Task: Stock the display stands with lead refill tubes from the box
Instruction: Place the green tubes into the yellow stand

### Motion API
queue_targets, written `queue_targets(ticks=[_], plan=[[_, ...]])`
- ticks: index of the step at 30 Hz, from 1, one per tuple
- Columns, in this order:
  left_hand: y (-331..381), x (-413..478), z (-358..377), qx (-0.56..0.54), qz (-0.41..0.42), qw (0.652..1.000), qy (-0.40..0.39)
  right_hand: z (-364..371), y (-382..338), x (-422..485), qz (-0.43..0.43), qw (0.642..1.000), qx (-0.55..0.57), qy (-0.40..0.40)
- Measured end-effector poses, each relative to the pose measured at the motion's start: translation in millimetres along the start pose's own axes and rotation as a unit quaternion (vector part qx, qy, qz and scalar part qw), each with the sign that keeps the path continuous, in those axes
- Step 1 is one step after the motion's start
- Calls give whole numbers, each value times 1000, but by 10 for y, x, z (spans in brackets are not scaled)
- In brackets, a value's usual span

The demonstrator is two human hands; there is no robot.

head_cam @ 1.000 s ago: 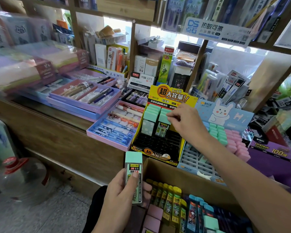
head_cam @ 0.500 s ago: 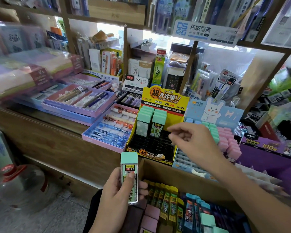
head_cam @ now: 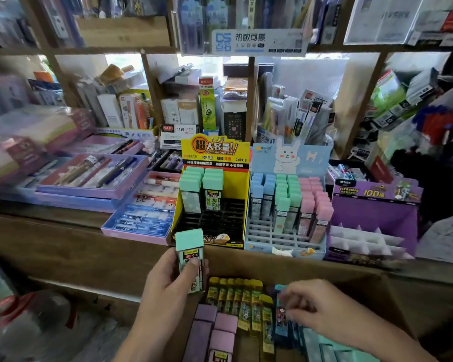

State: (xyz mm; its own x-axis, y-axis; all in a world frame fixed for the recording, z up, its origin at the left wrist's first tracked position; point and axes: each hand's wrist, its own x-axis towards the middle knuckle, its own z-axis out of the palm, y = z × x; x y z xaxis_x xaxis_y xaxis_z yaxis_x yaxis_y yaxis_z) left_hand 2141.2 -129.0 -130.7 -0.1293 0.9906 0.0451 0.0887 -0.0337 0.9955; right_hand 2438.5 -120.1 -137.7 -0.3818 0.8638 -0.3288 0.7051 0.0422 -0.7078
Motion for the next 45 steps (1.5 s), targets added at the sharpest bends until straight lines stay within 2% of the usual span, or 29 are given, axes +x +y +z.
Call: queue_targets(ticks=[3, 6, 9, 14, 27, 31, 38, 45], plan=[[142, 120, 48, 29, 21, 999, -2, 24, 227, -5, 46, 998, -40, -32], [290, 265, 91, 58, 47, 997, -18, 27, 385, 19, 77, 995, -56, -29], [447, 429, 111, 73, 68, 994, -43, 12, 447, 51, 81, 995, -57, -27], [559, 835, 104, 169, 128, 977, -28, 18, 492, 58, 92, 995, -33, -31], [438, 1296, 183, 306, 127, 943, 24, 10, 511, 37, 117, 992, 10, -39], [461, 1298, 206, 367, 173, 913, 39, 12, 522, 42, 114, 993, 15, -39], [505, 1380, 166, 499, 232, 833, 53, 31, 563, 60, 118, 992, 30, -38], [564, 1434, 120, 540, 272, 795, 43, 48, 565, 77, 121, 991, 34, -37]])
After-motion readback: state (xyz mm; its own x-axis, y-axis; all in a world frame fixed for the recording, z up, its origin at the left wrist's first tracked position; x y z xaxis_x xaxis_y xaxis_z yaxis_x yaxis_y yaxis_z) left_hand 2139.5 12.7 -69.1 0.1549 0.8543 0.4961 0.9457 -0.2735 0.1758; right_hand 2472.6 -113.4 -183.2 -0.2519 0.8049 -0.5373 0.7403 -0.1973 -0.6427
